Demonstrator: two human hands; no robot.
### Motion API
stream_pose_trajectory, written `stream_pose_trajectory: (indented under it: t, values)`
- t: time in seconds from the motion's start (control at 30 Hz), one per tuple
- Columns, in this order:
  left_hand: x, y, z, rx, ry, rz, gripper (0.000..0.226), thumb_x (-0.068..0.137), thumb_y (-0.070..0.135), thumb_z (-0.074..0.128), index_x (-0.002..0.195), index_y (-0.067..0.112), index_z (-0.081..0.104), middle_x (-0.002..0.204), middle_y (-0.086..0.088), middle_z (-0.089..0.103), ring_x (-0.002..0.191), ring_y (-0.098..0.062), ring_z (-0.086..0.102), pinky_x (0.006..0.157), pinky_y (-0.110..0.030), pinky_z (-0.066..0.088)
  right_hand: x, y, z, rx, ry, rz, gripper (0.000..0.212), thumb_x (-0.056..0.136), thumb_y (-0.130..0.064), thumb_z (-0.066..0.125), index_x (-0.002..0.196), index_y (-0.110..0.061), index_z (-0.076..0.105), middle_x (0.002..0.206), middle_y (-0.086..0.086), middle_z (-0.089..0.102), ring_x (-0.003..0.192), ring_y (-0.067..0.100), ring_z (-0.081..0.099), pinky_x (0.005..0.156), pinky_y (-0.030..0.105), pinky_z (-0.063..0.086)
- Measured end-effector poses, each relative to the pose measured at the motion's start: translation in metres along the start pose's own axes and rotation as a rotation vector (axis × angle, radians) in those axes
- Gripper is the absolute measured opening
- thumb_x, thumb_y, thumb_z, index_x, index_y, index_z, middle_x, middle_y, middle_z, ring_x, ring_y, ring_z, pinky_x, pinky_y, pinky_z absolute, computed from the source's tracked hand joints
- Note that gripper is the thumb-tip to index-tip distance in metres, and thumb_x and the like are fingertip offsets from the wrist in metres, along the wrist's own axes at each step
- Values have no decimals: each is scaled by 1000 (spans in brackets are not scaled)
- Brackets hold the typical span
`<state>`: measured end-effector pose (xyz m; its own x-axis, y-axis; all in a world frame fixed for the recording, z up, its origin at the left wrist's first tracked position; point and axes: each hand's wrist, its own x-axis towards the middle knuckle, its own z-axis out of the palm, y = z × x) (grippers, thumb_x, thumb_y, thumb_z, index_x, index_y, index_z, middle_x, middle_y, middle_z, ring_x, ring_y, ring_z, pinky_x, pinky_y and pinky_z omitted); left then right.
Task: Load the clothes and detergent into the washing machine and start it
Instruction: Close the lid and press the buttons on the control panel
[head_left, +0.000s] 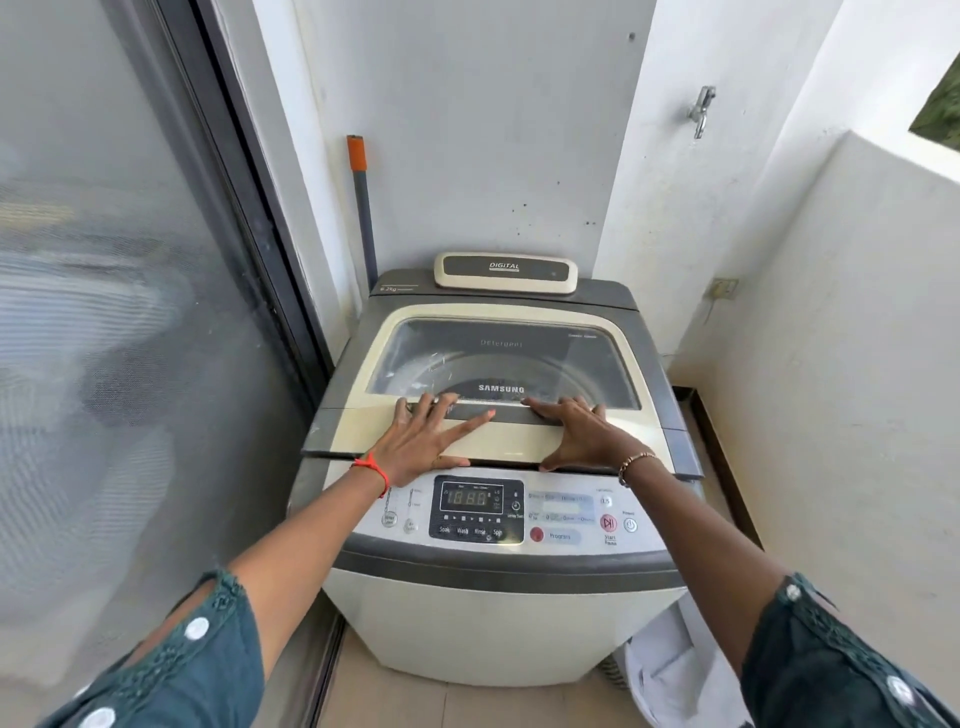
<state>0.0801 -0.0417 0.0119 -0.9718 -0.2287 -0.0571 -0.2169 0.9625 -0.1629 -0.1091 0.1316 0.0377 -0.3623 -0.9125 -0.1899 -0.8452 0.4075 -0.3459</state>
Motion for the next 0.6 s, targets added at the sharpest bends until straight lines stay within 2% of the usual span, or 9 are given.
stream_pose_trajectory:
  t: [0.07, 0.13, 0.23, 0.4, 0.6]
  values:
    - [-1, 0, -1, 0, -13, -12, 63, 69, 72, -23, 127, 51, -37, 152, -13, 11, 131, -33, 24, 102, -56, 26, -1, -1, 0, 21, -7, -2, 91, 72, -35, 74, 146, -32, 21, 118, 10, 47, 117, 27, 34, 102, 42, 21]
    - [-1, 1, -2, -57, -54, -23, 58, 83, 68, 3, 122, 56, -38, 153, -11, 6, 135, -33, 16, 107, -60, 17, -3, -3, -1, 55, -2, 5, 85, 75, -35, 71, 145, -32, 23, 118, 9, 48, 118, 27, 34, 104, 44, 21]
    - [0, 0, -2, -124, -101, -16, 70, 93, 59, 26, 115, 63, -41, 153, -9, 1, 136, -33, 9, 109, -62, 9, -5, -6, -1, 107, 16, 25, 79, 78, -36, 70, 144, -32, 27, 119, 7, 50, 121, 27, 34, 108, 47, 18]
    - [2, 0, -3, -153, -154, -14, 66, 94, 56, 28, 125, 58, -31, 153, -9, -1, 138, -35, 5, 109, -63, 5, -1, -6, 3, 150, 48, 38, 74, 76, -38, 71, 141, -32, 35, 124, 5, 54, 123, 26, 34, 107, 48, 18]
    - [3, -2, -4, -179, -193, -11, 64, 93, 57, 26, 129, 54, -27, 153, -10, 0, 137, -35, 5, 109, -63, 6, 4, -2, 11, 297, 125, 52, 71, 67, -35, 79, 132, -30, 50, 125, -1, 62, 123, 25, 46, 107, 57, 9]
